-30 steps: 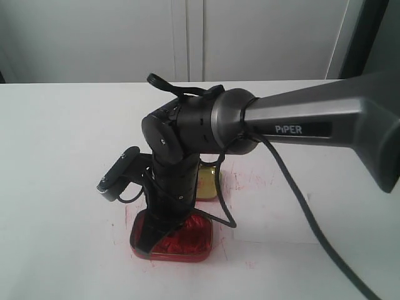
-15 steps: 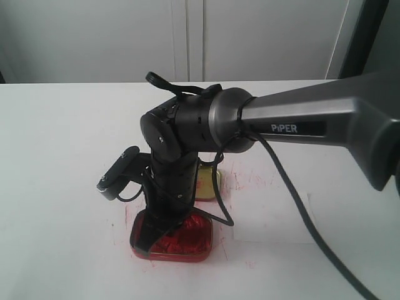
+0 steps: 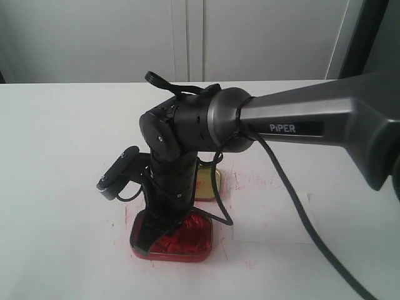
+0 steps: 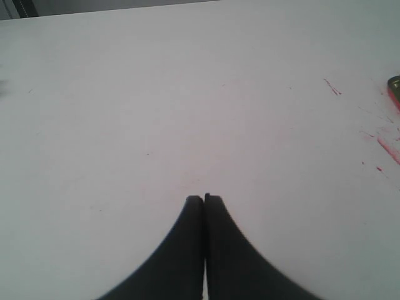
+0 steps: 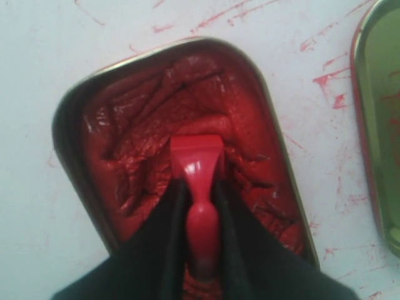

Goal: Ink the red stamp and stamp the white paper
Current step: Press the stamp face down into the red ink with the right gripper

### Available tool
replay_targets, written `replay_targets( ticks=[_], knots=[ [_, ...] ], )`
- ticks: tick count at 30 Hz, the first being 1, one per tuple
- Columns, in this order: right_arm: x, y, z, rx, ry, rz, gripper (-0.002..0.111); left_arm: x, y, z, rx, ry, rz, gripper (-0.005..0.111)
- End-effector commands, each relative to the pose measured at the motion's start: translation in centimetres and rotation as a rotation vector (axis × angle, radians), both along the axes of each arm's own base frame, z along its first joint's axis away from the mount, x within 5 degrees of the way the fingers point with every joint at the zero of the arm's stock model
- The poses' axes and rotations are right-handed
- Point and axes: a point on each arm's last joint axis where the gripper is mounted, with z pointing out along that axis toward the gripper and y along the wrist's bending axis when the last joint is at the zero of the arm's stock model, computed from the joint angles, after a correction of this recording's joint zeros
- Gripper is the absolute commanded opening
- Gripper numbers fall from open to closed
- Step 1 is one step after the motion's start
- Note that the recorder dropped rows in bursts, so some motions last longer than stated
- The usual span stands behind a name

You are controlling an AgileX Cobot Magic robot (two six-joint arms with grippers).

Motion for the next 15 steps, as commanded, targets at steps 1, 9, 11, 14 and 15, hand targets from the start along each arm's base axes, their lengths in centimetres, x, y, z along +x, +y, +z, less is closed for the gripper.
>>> replay_targets(
  ticks=[1, 9, 11, 14, 15],
  knots=[
    [-0.3, -0.2, -1.0, -0.014, 0.011, -0.008, 0.000, 0.0, 0.0, 0.0, -0.004, -0.005, 0.004, 0.000],
    [-0.3, -0.2, 1.2, 0.048, -0.023, -0.107, 0.000, 0.0, 0.0, 0.0, -0.004, -0.005, 0.004, 0.000],
    [-0.2, -0.2, 1.8, 0.060, -0.038, -0.113, 0.000, 0.0, 0.0, 0.0, -0.004, -0.005, 0.004, 0.000],
    [-0.1, -0.1, 2.5, 0.076, -0.044, -0.139, 0.000, 0.0, 0.0, 0.0, -0.004, -0.005, 0.004, 0.000],
    [0.0, 0.0, 2.7, 0.082, -0.047, -0.146, 0.000, 0.0, 0.0, 0.0, -0.004, -0.005, 0.004, 0.000]
  ],
)
